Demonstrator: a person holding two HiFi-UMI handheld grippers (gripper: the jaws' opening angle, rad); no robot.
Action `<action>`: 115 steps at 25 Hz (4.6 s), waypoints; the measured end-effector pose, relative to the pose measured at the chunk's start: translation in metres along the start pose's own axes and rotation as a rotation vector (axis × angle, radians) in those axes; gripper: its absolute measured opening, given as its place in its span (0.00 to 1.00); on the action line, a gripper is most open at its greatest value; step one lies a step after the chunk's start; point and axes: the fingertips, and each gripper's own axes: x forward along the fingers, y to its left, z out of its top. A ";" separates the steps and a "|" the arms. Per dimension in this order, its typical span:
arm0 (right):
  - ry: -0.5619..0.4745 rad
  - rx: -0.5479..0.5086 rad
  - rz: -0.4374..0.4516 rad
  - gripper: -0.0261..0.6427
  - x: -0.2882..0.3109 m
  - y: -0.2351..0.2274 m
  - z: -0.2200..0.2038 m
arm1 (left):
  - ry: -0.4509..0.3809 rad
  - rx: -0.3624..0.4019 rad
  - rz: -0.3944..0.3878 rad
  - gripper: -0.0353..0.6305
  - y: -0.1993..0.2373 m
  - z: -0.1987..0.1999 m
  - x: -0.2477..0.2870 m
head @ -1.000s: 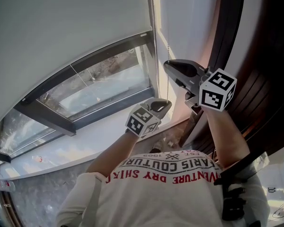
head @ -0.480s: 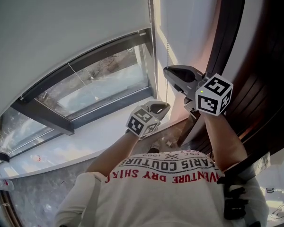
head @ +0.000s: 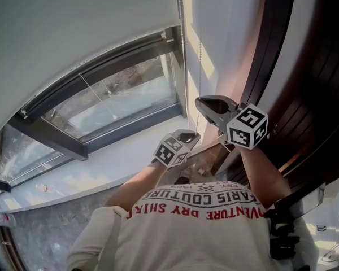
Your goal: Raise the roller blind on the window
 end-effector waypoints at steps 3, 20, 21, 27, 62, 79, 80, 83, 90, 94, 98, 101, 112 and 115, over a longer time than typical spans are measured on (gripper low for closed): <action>0.016 0.012 0.004 0.05 0.003 0.004 -0.014 | 0.028 -0.005 -0.011 0.08 0.000 -0.014 0.003; -0.019 0.103 0.034 0.05 0.000 0.018 -0.033 | -0.111 0.008 -0.082 0.17 0.008 0.034 -0.050; -0.014 0.096 0.031 0.05 0.000 0.018 -0.033 | -0.137 0.014 -0.085 0.17 0.009 0.049 -0.059; 0.007 0.078 0.029 0.05 0.000 0.018 -0.035 | -0.317 0.004 -0.072 0.17 0.026 0.138 -0.114; 0.030 0.090 0.043 0.05 0.006 0.021 -0.042 | -0.483 0.078 -0.096 0.06 0.013 0.334 -0.166; 0.169 0.141 0.001 0.05 0.012 0.013 -0.117 | -0.384 0.079 -0.006 0.06 0.030 0.267 -0.130; 0.185 0.149 0.002 0.05 0.013 0.014 -0.125 | -0.375 0.076 -0.002 0.06 0.031 0.259 -0.127; 0.235 0.163 0.002 0.05 0.013 0.015 -0.149 | -0.348 0.057 -0.001 0.06 0.032 0.239 -0.114; 0.295 0.188 -0.007 0.05 0.010 0.011 -0.179 | -0.305 0.058 0.016 0.06 0.032 0.212 -0.099; 0.323 0.192 -0.010 0.05 0.008 0.011 -0.191 | -0.294 0.051 0.015 0.06 0.029 0.200 -0.095; 0.358 0.202 -0.017 0.05 0.005 0.010 -0.208 | -0.279 0.031 0.011 0.06 0.030 0.185 -0.088; 0.382 0.216 -0.019 0.05 0.003 0.008 -0.218 | -0.273 0.018 0.000 0.06 0.028 0.175 -0.084; 0.234 0.144 -0.039 0.16 -0.012 -0.004 -0.147 | -0.275 0.028 0.046 0.06 0.039 0.170 -0.085; 0.113 0.086 -0.040 0.18 -0.020 -0.008 -0.075 | -0.272 0.027 0.047 0.06 0.039 0.169 -0.084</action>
